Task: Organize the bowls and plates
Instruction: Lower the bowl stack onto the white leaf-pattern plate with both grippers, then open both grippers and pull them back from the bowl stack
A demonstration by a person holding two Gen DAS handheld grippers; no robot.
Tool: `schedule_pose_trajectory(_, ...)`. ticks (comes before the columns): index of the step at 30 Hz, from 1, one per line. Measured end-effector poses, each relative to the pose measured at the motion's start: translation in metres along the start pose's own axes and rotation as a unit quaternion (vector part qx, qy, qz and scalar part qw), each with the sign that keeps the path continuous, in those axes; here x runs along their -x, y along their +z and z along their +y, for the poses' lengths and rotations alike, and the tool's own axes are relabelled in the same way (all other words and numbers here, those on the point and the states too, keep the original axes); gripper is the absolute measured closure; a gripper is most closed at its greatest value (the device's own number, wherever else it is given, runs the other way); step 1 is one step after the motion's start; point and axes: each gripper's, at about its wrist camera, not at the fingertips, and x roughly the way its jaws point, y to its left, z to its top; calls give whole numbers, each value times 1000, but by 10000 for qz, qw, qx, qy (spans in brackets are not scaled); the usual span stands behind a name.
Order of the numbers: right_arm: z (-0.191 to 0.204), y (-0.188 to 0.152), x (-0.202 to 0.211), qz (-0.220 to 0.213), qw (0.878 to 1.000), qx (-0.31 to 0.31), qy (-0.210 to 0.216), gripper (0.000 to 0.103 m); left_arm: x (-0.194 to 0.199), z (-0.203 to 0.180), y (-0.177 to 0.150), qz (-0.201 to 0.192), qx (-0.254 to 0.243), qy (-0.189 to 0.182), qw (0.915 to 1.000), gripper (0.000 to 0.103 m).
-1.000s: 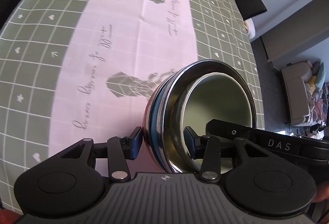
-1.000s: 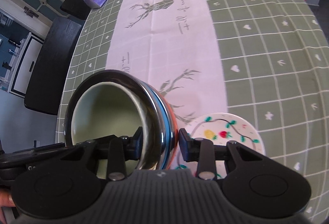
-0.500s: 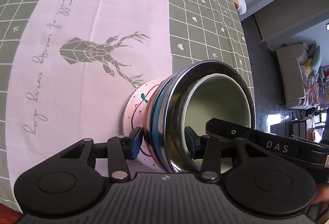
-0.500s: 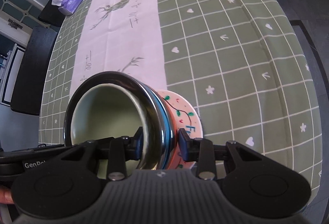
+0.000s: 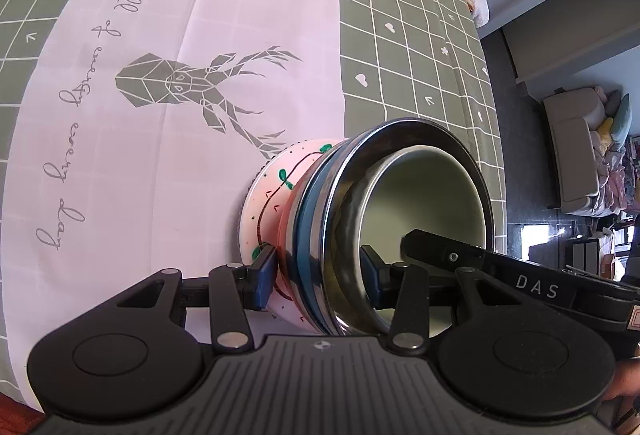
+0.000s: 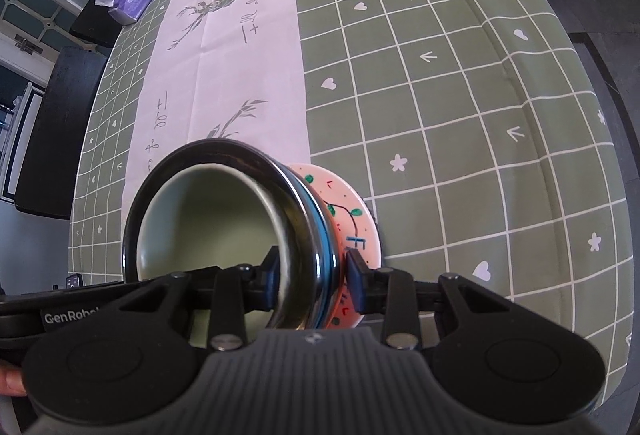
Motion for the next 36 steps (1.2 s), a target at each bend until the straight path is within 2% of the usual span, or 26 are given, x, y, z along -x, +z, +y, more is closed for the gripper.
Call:
schedule_pose_trajectory(13,1,0,0,0,10000,8,-82,70,-3,2,0,-5,-5,-76,10000,53)
schedule_pose_trajectory(19,2,1,0,-26,10000,26,-83,66,-4,0,2,29,-131,-50,9999,52)
schedule_pose_trajectory(21,3,1,0,-59,9999,49,-118,52,-2,-1,2,-17,-158,-40,9999,47)
schedule_pose_trajectory(26,7,2,6,-160,9996,172,-160,42,13,-1,7,-318,-242,-187,9990,31)
schedule_pose_trajectory(29,9,3,12,-237,9992,255,-194,39,23,0,11,-326,-237,-380,9985,29)
schedule_pose_trajectory(31,11,3,17,-277,9990,296,-164,38,31,0,12,-411,-288,-381,9980,28)
schedule_pose_trajectory(36,22,-2,37,-520,9971,520,-170,33,60,-8,7,-874,-798,-238,9927,28)
